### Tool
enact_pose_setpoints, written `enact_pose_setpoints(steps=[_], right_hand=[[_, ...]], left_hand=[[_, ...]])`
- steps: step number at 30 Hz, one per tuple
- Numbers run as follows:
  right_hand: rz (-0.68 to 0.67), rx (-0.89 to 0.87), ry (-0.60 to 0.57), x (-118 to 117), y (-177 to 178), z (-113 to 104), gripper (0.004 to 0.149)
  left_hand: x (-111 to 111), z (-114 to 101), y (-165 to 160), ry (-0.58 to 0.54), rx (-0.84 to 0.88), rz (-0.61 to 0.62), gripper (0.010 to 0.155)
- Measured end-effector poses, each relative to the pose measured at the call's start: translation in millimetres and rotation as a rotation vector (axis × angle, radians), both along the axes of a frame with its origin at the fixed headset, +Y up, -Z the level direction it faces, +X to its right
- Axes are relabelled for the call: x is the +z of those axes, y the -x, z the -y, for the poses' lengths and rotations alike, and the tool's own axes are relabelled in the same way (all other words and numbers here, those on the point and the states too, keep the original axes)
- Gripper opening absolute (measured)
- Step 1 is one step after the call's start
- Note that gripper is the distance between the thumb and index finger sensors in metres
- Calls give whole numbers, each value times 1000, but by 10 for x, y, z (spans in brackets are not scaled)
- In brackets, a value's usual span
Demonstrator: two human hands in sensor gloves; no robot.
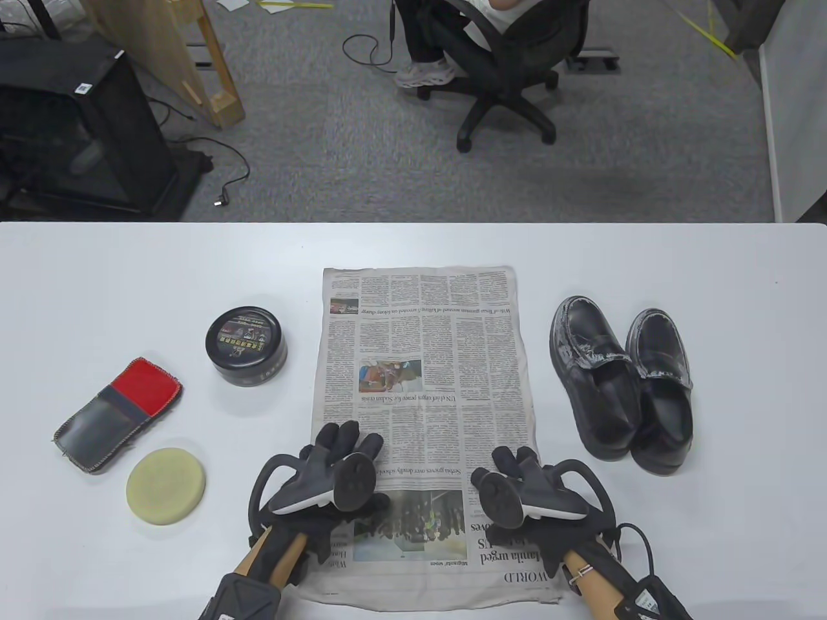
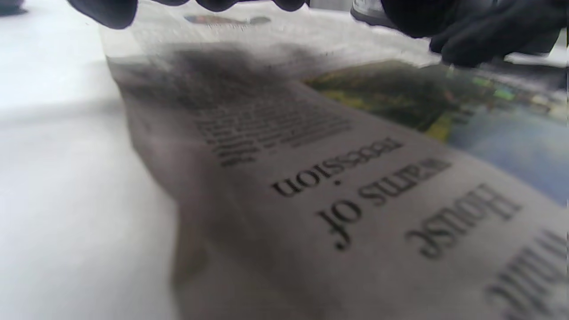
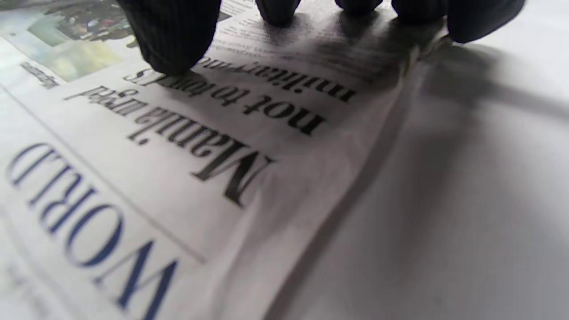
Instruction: Dip and apply leather care cream with polishing sponge on shoes
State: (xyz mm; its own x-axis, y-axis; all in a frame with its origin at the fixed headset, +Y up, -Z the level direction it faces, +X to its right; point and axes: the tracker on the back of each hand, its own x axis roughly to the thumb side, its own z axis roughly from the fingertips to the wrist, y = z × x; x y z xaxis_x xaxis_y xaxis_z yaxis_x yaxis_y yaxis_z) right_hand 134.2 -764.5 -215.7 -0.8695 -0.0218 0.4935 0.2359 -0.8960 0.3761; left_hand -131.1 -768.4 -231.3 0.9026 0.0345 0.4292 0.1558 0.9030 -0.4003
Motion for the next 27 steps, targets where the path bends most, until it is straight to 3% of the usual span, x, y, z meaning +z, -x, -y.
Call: enact_pose_setpoints(steps=[3,5,6,8,10,13,14,16,19,22,24,27], right_hand=[[65,-83,-54,-61,-40,-100,83],[158,-111,-247,-129,-96,-239,88],[219,-88,-406,-188,-142,-338,90],[344,13,-547,-328,-236,-466,94],[482,143,-542,-511,-343,-499,97],[641,277,-342,-828,-511,-383,97],[698,346,-331,-914,-549,-351,96],[743,432,-439,-1036,-569,-328,91],[798,532,-401,-1199,-611,-243,79],[854,459,-396,-1232,-661,-271,71],[895,331,-444,-1187,-726,-336,53],[816,291,-501,-1085,-718,-478,44]], left_hand=[[30,87,-32,53,-64,32,90],[56,83,-26,-26,-75,49,89],[63,82,-21,-19,-70,46,89],[65,54,0,-12,-35,30,89],[66,3,32,-51,11,8,88],[90,-100,98,-150,74,-24,87],[105,-134,125,-189,93,-29,86],[129,-178,170,-237,118,-36,86],[156,-218,238,-277,156,-29,86],[160,-239,297,-299,197,-20,86],[151,-261,331,-309,210,-12,86],[143,-298,374,-318,221,-22,85]])
